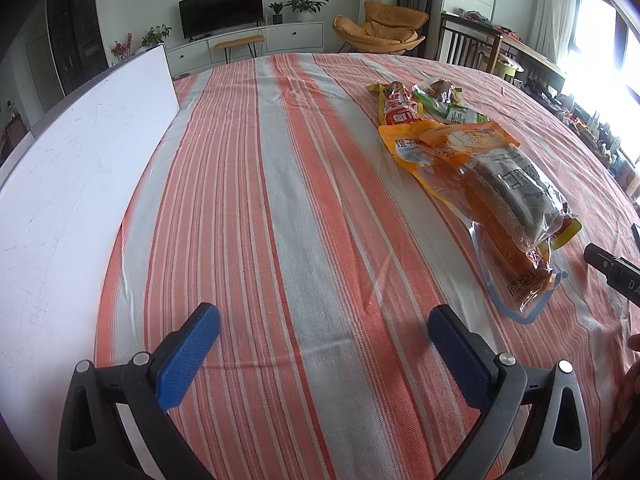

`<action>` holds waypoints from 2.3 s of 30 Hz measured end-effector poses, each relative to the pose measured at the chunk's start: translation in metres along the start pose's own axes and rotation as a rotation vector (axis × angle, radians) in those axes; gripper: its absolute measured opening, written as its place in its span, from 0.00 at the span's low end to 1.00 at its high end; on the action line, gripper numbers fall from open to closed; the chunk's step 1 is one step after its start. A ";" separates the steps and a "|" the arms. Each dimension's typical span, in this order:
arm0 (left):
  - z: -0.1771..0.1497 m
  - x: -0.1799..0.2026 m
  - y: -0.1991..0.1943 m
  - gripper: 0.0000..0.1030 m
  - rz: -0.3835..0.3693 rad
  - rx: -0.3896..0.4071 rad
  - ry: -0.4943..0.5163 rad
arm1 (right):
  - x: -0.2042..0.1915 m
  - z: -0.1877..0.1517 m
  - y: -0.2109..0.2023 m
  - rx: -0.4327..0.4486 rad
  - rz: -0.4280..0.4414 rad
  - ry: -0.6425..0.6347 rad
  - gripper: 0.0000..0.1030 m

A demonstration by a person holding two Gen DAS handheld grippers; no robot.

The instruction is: Organize snacks

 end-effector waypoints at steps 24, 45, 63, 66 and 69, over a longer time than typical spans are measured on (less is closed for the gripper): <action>0.000 0.000 0.000 1.00 0.000 0.001 0.001 | 0.000 0.000 0.000 0.000 0.001 -0.001 0.82; 0.062 0.132 -0.011 0.99 -0.218 -0.162 0.077 | 0.000 0.000 0.000 0.000 0.002 -0.002 0.82; 0.074 0.154 0.033 0.47 -0.140 -0.149 0.117 | 0.000 0.000 -0.001 0.000 0.004 -0.003 0.83; 0.066 0.139 0.028 0.34 -0.137 -0.183 0.146 | 0.000 0.000 -0.001 0.000 0.004 -0.003 0.83; 0.062 0.119 0.022 0.34 -0.118 -0.186 0.172 | 0.000 0.000 -0.001 0.000 0.004 -0.003 0.83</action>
Point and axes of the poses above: each gripper's, at about its wrist camera, not at the fingertips, and y roughly the way its jaws point, x to its right, z to its top, the point moved 8 cm from there along y, roughly the way its jaws point, and after that the axes turned 12 degrees about -y, right-handed, at the moved point
